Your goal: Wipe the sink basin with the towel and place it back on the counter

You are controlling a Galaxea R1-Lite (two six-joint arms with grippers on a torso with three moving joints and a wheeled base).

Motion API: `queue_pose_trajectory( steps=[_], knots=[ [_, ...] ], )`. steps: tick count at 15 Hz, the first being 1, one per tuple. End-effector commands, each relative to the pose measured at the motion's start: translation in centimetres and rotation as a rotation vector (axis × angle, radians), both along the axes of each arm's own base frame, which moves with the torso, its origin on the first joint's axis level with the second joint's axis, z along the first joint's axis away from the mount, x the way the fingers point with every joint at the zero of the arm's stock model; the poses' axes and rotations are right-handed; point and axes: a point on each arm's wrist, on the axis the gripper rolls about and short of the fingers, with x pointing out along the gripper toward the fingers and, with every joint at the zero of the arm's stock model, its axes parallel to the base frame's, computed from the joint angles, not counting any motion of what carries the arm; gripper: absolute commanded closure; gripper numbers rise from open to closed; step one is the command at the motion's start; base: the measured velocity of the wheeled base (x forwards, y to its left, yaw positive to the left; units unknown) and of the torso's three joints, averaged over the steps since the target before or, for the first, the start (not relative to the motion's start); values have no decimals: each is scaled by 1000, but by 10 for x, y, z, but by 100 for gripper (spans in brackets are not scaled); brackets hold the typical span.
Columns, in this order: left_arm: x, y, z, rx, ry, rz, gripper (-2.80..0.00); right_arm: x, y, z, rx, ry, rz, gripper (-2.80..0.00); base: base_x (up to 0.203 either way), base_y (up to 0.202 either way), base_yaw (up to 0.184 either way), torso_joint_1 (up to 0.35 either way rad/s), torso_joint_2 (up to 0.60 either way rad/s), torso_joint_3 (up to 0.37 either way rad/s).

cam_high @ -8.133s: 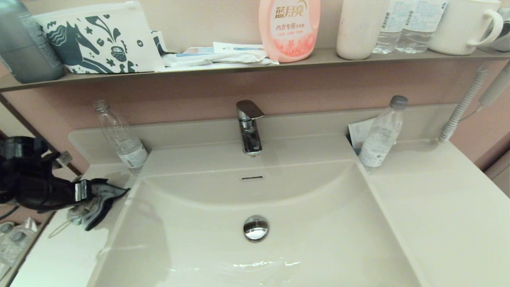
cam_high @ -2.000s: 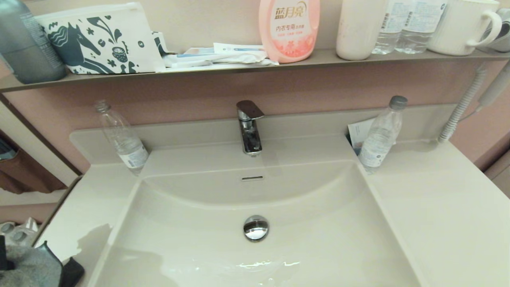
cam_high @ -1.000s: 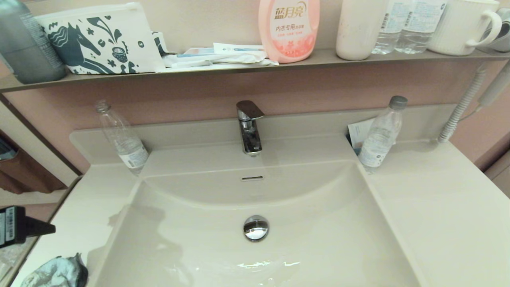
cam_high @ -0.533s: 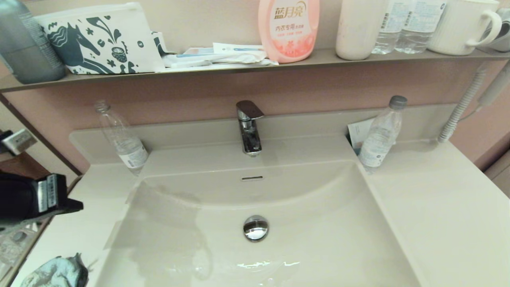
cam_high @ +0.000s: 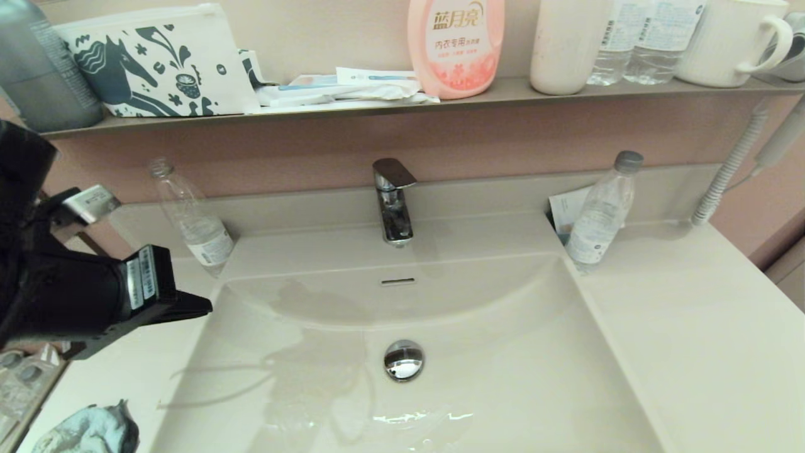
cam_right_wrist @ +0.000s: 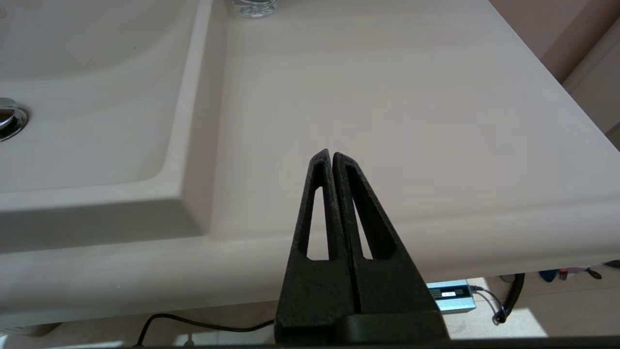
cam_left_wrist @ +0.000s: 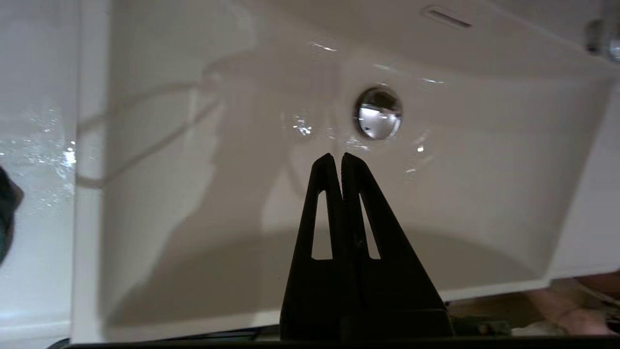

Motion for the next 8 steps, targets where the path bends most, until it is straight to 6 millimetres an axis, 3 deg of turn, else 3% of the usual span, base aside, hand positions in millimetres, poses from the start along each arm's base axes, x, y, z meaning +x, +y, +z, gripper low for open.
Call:
queue_pose_trajectory(
  steps=[1, 5, 8],
  knots=[
    [-35, 5, 17, -42, -105, -9, 0, 0, 0, 0, 0, 1, 1, 0, 0, 0, 0, 0, 0, 0],
    [-132, 36, 33, -70, -302, 57, 0, 0, 0, 0, 0, 1, 1, 0, 0, 0, 0, 0, 0, 0],
    [-208, 53, 12, -41, -373, 190, 0, 0, 0, 0, 0, 1, 1, 0, 0, 0, 0, 0, 0, 0]
  ],
)
